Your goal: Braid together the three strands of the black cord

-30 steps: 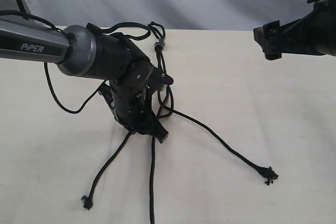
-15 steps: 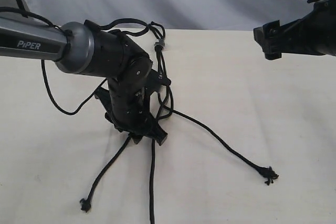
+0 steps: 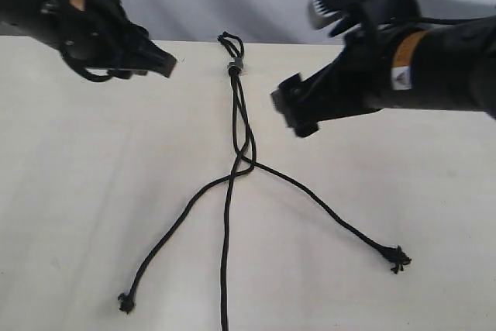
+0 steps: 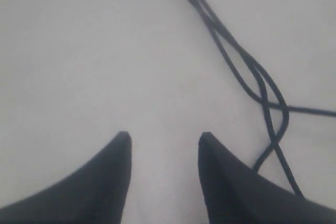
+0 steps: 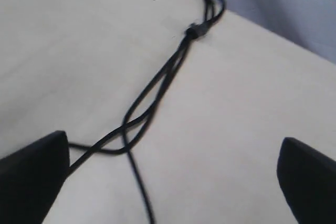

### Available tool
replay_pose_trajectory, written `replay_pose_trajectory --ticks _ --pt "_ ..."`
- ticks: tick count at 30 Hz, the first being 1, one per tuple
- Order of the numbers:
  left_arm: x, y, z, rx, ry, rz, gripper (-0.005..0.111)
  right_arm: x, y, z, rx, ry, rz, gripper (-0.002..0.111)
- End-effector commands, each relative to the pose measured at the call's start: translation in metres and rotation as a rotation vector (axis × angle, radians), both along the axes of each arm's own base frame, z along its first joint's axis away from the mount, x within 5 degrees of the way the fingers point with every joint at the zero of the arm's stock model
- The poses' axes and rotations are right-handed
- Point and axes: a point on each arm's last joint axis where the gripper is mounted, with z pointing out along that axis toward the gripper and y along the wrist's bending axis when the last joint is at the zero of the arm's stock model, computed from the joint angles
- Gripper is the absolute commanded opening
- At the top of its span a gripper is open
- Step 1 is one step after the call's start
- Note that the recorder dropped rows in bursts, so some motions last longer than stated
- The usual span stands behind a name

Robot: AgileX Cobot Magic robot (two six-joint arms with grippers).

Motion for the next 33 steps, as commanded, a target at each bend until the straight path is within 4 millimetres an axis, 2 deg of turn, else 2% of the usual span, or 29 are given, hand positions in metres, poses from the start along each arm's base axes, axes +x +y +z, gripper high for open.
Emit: replay_pose_trajectory --ticks 1,6,9,15,27,29,30,31,33 --pt "-0.03 0.031 0.013 -0.083 -0.171 0.039 0.036 -0.014 0.057 -0.016 -0.114 0.15 0.131 0.103" --pt "-0.06 0.056 0.013 -0.109 -0.294 0.072 0.036 -0.038 0.11 -0.057 -0.149 0.287 0.261 0.103" --pt "-0.067 0.06 0.021 -0.133 -0.361 0.07 0.036 -0.049 0.125 -0.081 -0.215 0.353 0.302 0.103" --pt "-0.072 0.061 0.025 -0.134 -0.369 0.073 0.036 -0.055 0.133 -0.116 -0.243 0.501 0.243 0.103" --pt "-0.072 0.061 0.025 -0.134 -0.369 0.073 0.036 -0.058 0.131 -0.156 -0.335 0.642 0.194 0.102" --pt "-0.072 0.061 0.025 -0.134 -0.369 0.073 0.036 -0.059 0.13 -0.161 -0.361 0.658 0.195 0.093" --pt "-0.072 0.061 0.025 -0.134 -0.369 0.073 0.036 -0.059 0.13 -0.161 -0.361 0.657 0.197 0.084" --pt "-0.072 0.061 0.025 -0.134 -0.369 0.073 0.036 -0.059 0.13 -0.16 -0.361 0.655 0.199 0.07" --pt "-0.072 0.061 0.025 -0.134 -0.369 0.073 0.036 -0.058 0.131 -0.156 -0.35 0.646 0.202 0.032"
